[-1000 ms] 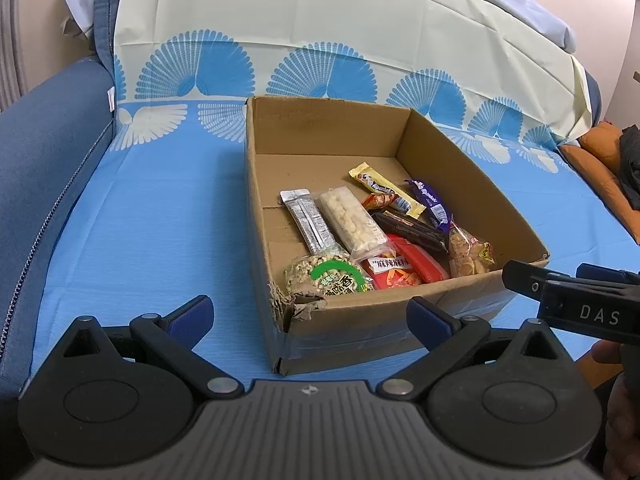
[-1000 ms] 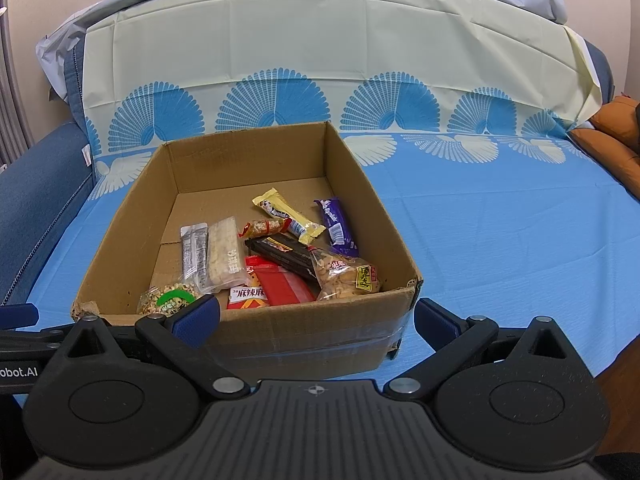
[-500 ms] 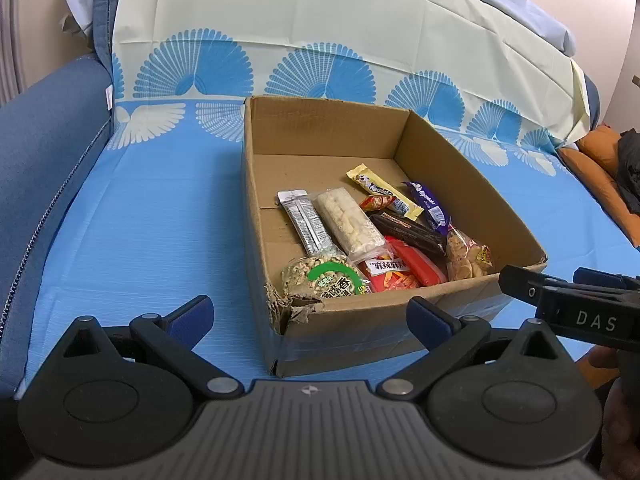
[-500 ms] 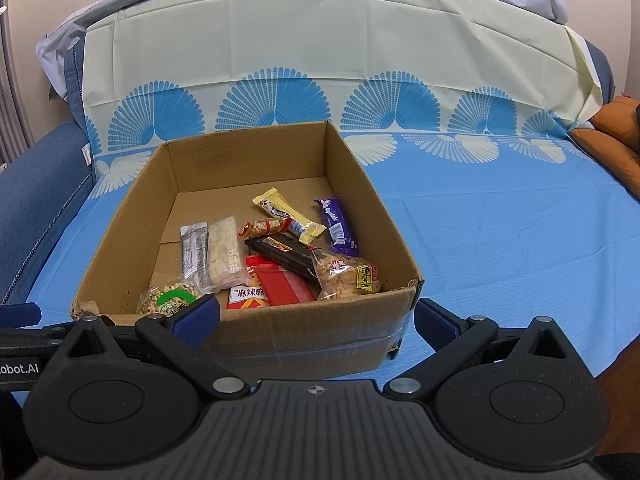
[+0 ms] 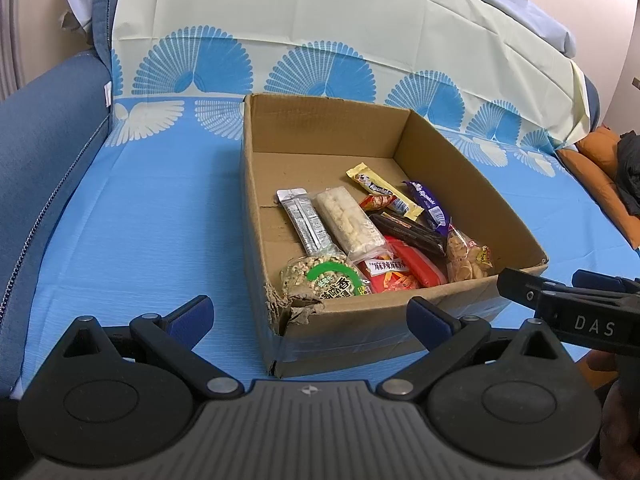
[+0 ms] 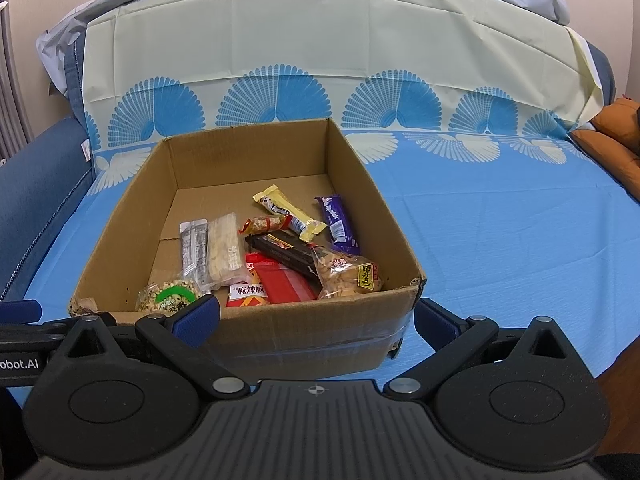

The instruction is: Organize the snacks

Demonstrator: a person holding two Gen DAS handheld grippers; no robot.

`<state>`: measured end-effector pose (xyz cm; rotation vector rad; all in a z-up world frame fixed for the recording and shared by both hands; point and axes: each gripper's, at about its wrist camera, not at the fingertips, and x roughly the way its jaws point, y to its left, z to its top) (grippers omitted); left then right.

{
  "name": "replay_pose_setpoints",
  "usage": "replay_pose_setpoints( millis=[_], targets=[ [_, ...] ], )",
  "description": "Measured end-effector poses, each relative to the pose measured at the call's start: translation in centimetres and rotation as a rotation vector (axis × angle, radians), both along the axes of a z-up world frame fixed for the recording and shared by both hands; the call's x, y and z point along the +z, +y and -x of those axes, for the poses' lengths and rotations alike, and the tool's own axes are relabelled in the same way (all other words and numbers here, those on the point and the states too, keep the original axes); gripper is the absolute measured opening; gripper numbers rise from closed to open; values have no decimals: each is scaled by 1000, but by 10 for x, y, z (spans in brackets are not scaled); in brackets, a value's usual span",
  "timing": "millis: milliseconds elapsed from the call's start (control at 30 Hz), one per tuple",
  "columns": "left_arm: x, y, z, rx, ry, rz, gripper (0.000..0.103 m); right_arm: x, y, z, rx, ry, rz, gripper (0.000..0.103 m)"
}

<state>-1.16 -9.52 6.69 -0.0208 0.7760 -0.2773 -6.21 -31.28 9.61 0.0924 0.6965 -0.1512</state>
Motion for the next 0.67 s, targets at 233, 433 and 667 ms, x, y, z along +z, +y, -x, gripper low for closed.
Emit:
replay_pose_setpoints(
  millis=[233, 433, 667],
  targets=[
    [-1, 0, -1, -2, 0, 2, 103, 0, 0, -1, 2, 2, 1, 102],
    [-1, -1, -1, -2, -3, 4, 103, -1, 0, -2, 6, 5, 3, 102],
    [0, -1, -4, 1, -12, 13, 103, -2, -1, -3, 10, 6, 3, 102]
  ],
)
